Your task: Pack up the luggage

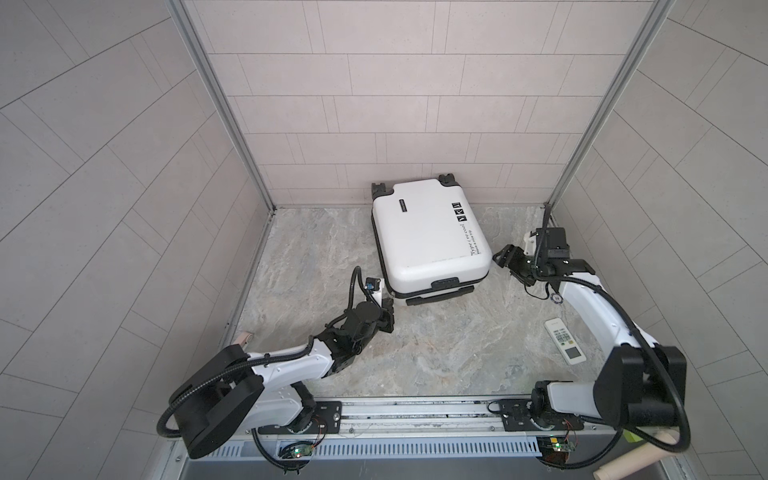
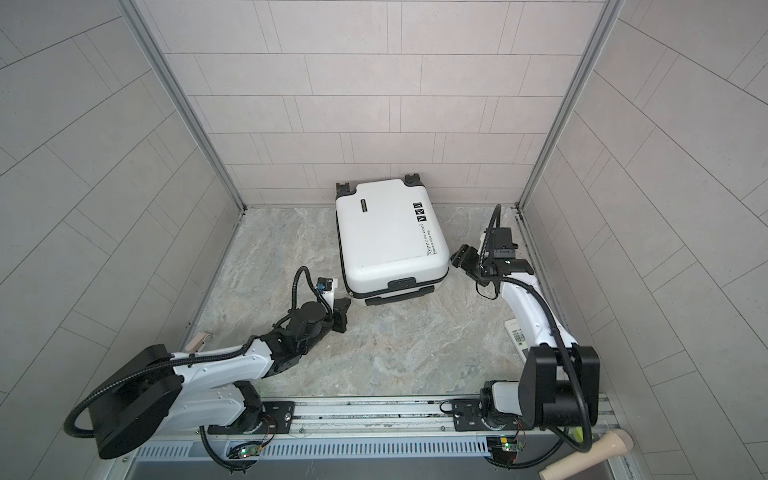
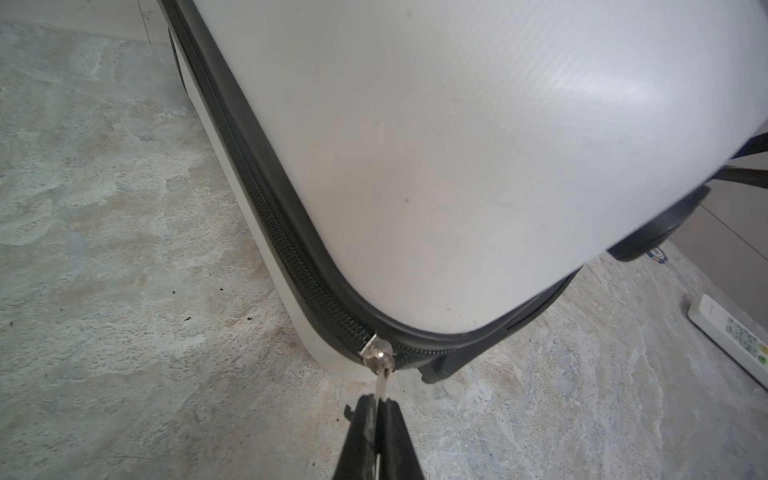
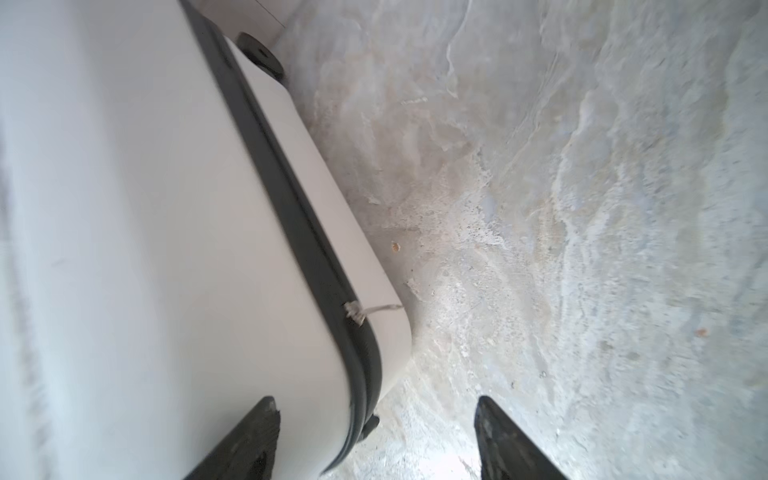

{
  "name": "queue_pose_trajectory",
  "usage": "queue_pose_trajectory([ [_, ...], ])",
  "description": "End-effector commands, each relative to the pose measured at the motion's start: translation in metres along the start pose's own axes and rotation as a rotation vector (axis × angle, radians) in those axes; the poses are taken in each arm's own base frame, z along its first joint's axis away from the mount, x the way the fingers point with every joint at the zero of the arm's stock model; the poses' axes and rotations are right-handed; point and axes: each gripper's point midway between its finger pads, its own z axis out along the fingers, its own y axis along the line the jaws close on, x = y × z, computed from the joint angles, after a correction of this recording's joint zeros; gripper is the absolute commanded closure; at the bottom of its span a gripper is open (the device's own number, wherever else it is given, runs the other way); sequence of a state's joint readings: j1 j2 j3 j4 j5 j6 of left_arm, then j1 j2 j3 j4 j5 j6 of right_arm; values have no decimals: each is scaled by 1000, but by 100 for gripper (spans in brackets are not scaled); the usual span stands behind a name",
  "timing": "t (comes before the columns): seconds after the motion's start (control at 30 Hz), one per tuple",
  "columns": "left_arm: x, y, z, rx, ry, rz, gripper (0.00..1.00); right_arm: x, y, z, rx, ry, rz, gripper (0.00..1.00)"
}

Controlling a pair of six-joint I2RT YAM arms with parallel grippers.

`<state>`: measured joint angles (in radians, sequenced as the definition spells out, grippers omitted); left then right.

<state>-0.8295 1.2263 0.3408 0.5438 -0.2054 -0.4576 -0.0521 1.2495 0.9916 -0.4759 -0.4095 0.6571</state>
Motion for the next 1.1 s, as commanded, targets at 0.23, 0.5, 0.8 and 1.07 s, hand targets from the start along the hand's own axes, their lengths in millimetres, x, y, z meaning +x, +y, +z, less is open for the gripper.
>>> queue_pose_trajectory([
  [0.23, 18, 7, 7, -1, 17, -86, 100, 105, 47, -36, -86, 66, -364, 40],
  [0.5, 17, 7, 9, 5, 15, -100, 100, 176, 119, -18, -251, 58, -553, 63],
  [0.8, 27, 15, 3, -3, 30, -94, 100, 215, 173, 25, -325, 66, -660, 81],
  [1.07, 28, 11, 3, 25, 36, -89, 100, 200, 177, 54, -210, -54, -685, 86],
])
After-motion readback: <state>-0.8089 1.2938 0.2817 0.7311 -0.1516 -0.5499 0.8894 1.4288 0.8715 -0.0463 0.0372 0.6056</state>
